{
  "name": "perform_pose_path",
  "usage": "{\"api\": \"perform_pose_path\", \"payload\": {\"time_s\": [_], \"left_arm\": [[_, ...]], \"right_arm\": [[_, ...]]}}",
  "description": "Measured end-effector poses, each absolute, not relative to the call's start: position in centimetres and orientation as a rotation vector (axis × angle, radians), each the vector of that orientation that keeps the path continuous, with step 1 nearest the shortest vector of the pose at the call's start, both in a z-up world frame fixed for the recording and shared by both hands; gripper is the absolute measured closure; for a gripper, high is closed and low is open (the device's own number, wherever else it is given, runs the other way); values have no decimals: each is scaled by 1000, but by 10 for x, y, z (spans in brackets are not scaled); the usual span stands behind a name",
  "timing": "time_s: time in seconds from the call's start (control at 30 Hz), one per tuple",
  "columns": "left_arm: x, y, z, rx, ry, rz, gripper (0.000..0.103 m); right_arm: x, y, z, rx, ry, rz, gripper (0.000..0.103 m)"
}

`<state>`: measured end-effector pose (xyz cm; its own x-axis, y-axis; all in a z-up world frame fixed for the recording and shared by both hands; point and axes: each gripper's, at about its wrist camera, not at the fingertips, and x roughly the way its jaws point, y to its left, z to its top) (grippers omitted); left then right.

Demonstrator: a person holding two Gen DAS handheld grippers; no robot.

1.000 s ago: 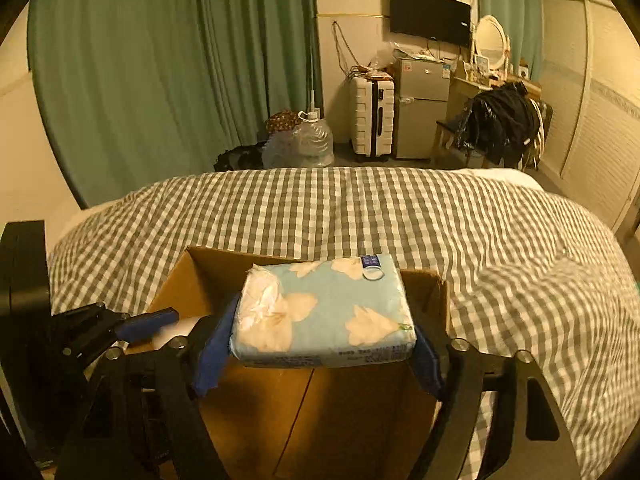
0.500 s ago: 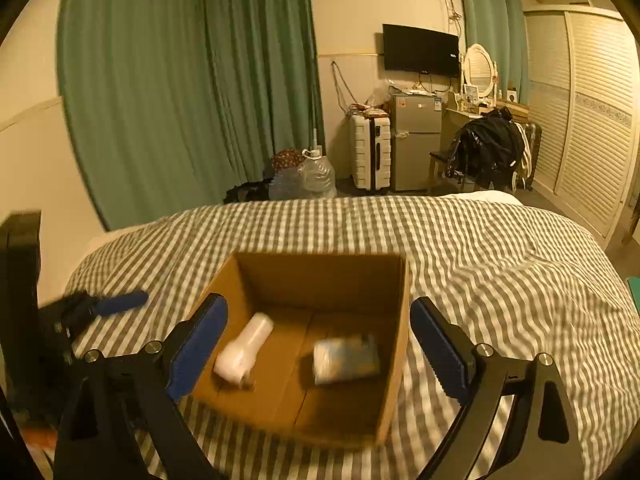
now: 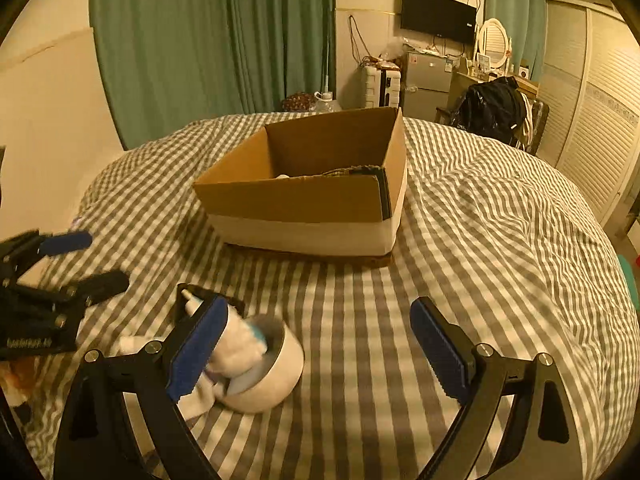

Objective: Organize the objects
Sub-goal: 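Grasp the white sock with the left gripper while the right gripper grasps the white figurine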

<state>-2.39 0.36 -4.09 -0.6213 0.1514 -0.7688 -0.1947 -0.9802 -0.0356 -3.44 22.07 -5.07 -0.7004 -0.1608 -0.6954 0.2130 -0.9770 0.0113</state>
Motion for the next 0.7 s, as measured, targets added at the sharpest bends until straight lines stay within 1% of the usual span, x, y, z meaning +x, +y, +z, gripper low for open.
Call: {"api": "perform_pose_path", "payload": {"time_s": [0.1, 0.17, 0.23, 0.33, 0.43, 0.47, 0.5, 0.53, 0.63, 0.7], "left_arm": [[-12, 18, -47, -1266, 126, 2591, 14], [-5, 31, -57, -1281, 182, 2545, 14], [-1, 41, -68, -1298, 200, 2491, 14], [0, 55, -95, -1361, 228, 2436, 14], [-4, 56, -118, -1430, 216, 2408, 15], [-5, 54, -122, -1432, 182, 2393, 18], [-8, 51, -123, -1432, 157, 2383, 27], [-9, 49, -124, -1430, 133, 2375, 31], [-8, 47, -118, -1408, 110, 2373, 39], [-8, 44, -110, -1389, 96, 2390, 41]], "right_arm": [[-23, 220, -57, 1108, 95, -2747, 10], [-19, 222, -64, 1139, 52, -2743, 10], [-14, 222, -66, 1144, 23, -2744, 10], [-6, 218, -63, 1124, 63, -2769, 10], [-4, 213, -63, 1121, 109, -2784, 10], [-3, 212, -64, 1121, 117, -2784, 10], [-4, 210, -64, 1123, 125, -2783, 10], [-6, 208, -65, 1128, 136, -2781, 10], [-8, 204, -69, 1139, 158, -2776, 10], [-10, 202, -71, 1150, 169, -2767, 10]]}}
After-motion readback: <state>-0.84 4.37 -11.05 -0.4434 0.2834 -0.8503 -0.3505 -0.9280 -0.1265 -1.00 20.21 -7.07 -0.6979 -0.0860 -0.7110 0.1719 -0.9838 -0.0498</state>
